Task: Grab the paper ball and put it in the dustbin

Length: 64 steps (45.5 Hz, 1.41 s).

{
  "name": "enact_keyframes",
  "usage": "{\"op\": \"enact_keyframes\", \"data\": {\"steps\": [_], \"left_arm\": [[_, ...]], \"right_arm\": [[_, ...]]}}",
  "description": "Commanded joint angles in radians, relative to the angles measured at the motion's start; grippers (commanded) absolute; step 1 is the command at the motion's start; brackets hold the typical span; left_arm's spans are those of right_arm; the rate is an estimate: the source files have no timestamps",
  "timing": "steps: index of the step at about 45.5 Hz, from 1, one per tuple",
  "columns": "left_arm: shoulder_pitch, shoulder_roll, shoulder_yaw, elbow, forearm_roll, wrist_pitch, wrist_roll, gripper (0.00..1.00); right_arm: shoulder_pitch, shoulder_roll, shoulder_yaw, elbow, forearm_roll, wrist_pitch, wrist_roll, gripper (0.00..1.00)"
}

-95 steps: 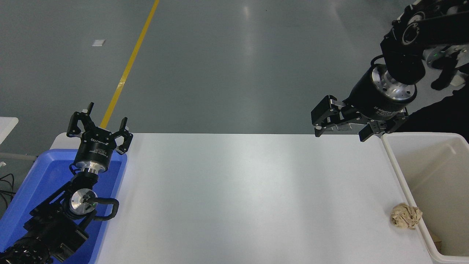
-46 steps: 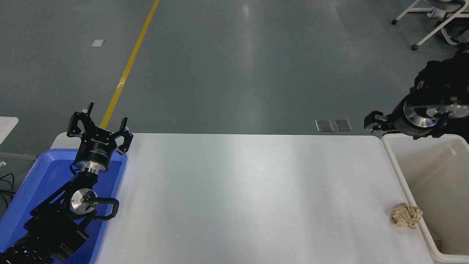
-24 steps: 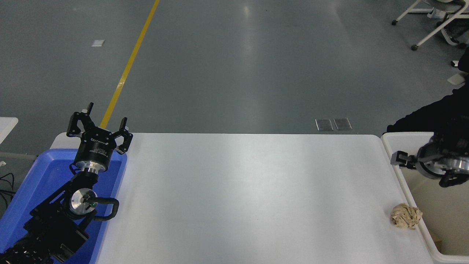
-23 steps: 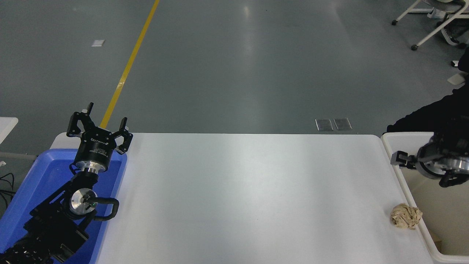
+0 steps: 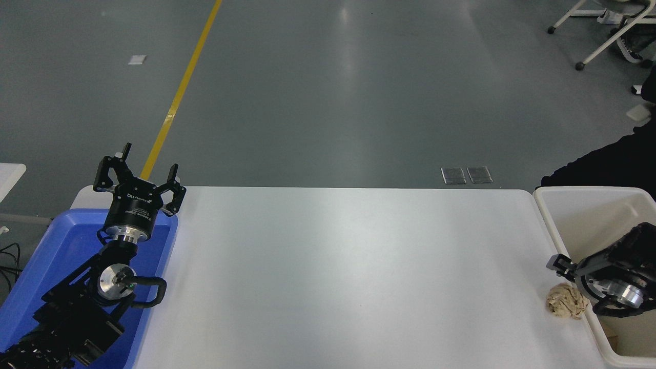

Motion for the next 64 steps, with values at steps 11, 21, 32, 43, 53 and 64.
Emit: {"op": "enact_keyframes", "data": {"steps": [11,21,32,43,53,64], "left_arm": [[-0.001,0.0,0.0,0.0,0.0,0.001,0.001,0.98],[-0.001,0.0,0.0,0.0,0.0,0.001,0.001,0.98],[0.001,0.0,0.0,0.0,0.0,0.001,0.001,0.98],[-0.001,0.0,0.002,0.0,0.0,-0.001,0.001,0.98],[-0.001,0.0,0.002,0.0,0.0,-0.001,0.001,0.98],[-0.001,0.0,0.002,0.0,0.0,-0.001,0.001,0.98]], "right_arm": [[-0.099,-0.027,0.123,-0.058,0.006,-0.071,0.0,1.0],[-0.199,-0.024,0.192,-0.144,0.0,-0.133,0.0,0.99],[-0.218,-0.024,0.215,-0.147,-0.016,-0.14,0.001,0.94],[-0.226,-0.025,0.215,-0.129,-0.016,-0.148,0.0,0.53],[-0.22,-0.028,0.216,-0.093,-0.017,-0.134,0.001,0.02],[-0.137,-0.074,0.201,-0.047,-0.025,-0.133,-0.006,0.02]]}}
